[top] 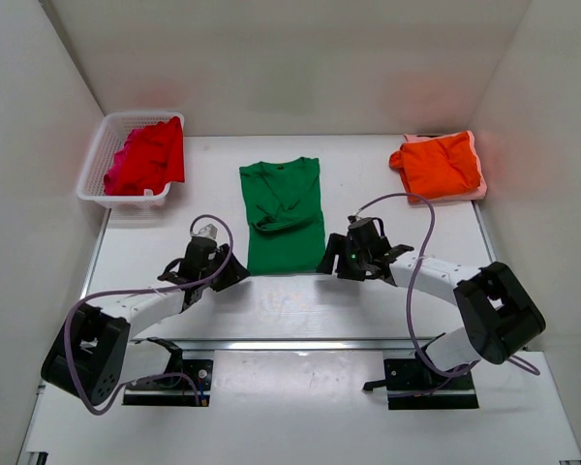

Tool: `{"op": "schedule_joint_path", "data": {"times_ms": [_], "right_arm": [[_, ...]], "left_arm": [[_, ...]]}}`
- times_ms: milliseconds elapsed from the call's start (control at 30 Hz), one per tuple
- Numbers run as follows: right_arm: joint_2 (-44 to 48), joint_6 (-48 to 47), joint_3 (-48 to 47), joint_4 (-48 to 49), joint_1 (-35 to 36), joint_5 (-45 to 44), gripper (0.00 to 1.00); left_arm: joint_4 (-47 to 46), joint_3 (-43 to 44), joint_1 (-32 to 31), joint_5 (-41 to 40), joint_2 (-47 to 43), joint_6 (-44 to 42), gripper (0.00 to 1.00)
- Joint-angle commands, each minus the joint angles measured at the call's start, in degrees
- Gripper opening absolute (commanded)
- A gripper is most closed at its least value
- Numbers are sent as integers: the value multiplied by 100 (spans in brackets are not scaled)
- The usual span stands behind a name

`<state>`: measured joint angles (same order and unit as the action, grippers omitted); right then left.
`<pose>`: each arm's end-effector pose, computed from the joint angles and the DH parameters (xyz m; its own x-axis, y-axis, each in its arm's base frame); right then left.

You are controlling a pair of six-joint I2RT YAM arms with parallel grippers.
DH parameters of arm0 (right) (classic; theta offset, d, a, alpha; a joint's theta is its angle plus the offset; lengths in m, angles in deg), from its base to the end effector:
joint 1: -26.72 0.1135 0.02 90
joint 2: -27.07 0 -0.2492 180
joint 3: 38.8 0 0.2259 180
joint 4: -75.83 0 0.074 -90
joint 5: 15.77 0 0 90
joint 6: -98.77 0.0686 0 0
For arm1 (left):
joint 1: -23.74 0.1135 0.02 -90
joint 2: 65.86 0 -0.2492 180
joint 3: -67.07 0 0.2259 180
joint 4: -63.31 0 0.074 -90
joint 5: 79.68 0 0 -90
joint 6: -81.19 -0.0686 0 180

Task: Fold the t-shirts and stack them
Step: Grab one side of the 2/3 rectangular tshirt with both arms

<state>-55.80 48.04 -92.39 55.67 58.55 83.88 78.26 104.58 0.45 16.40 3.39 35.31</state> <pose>0.2303 0.1565 0.1427 -0.8874 0.1836 -0.4228 -0.0656 0.8576 0.5102 0.2005 -0.0942 0.1242 -0.8000 -0.4093 -0.4388 -0.1351 0.8353 -0.5329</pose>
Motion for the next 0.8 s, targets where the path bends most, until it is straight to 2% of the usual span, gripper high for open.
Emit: {"op": "schedule_joint_path", "data": {"times_ms": [0,300,367,433,467,500,533,567,667,767], "right_arm": [[61,651,67,536,130,-569,61],[-440,1171,23,985,288,-815,55],[-651,1215,5,1116,297,-833,54],[-791,1294,14,1213,332,-807,49],[-862,1207,-12,1309,350,-859,42],[-932,1163,-47,1345,332,-877,24],[-967,1154,-39,1328,341,-877,9],[-985,1093,-143,1171,393,-868,0],[-723,908,-241,557,629,-842,0],[-100,706,-92,-172,964,-798,0]], "left_arm": [[-500,-40,-132,-600,34,325,53],[-1097,75,-422,-872,852,984,57],[-1211,144,-501,-1082,923,1107,56],[-1370,197,-554,-1214,1116,1073,53],[-1414,241,-580,-1241,1212,1090,46],[-1388,267,-537,-1242,1265,1047,32],[-1423,285,-519,-1128,1379,1037,10],[-1423,259,-493,-918,1389,1003,1],[-994,233,-492,-626,1083,802,0],[173,75,-633,-354,294,493,0]]}}
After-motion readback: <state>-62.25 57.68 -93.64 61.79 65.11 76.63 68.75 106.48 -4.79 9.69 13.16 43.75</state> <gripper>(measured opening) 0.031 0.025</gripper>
